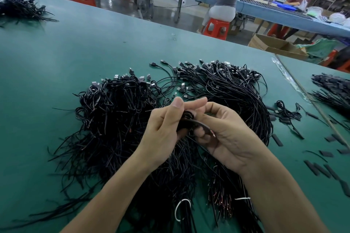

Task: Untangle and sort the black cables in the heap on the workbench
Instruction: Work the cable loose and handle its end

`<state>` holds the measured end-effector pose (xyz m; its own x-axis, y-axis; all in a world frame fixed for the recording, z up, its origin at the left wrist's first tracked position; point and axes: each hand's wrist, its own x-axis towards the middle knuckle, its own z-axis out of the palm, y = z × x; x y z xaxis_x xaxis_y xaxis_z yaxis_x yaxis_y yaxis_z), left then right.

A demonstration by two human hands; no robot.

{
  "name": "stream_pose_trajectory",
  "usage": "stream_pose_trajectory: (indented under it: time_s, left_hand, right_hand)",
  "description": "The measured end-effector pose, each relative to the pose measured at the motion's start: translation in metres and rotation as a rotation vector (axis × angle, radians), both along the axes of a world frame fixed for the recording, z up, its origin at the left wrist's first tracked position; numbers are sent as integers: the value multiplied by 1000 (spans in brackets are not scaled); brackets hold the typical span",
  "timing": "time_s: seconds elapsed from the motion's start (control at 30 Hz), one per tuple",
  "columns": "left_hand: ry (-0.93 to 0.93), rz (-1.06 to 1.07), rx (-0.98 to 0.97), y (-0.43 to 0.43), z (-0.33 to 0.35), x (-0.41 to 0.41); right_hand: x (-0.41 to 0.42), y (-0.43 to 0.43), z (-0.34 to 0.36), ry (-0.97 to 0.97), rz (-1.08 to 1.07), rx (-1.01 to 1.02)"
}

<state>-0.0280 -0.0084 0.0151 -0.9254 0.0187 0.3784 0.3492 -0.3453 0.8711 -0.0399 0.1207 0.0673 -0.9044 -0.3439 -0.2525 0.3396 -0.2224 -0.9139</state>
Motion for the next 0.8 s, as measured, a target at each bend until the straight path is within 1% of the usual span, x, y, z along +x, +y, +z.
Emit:
stream_pose_trajectory:
  time_s: [0.1,0.17,0.23,0.3,0.4,0.5,0.57,0.63,0.73,0.8]
  left_hand:
    - [-17,165,-16,-1,2,0]
    - [-7,243,-18,-1,4,0]
    - [-17,256,18,-1,4,-2]
    - [-53,253,42,0,2,-3]
    - [-82,229,86,1,0,-3]
    - [-58,235,79,2,1,-2]
    - [-45,271,49,2,2,-2]
    - [-54,325,-4,3,2,-2]
    - [-61,313,45,3,2,-1]
    - [-102,292,62,3,3,-2]
  right_hand:
    - [1,2,-1,-40,55,-43]
    - [3,3,-1,-36,84,-4]
    - [4,3,-1,8,102,62]
    - [5,2,-1,57,75,112]
    - [6,0,-3,176,-7,202]
    - [7,-4,-4,274,-58,266]
    - [7,-5,-6,359,-137,316]
    - [8,-6,-9,469,-188,415]
    - [12,-9,-13,581,-115,535]
    - [14,-10,-13,644,-57,599]
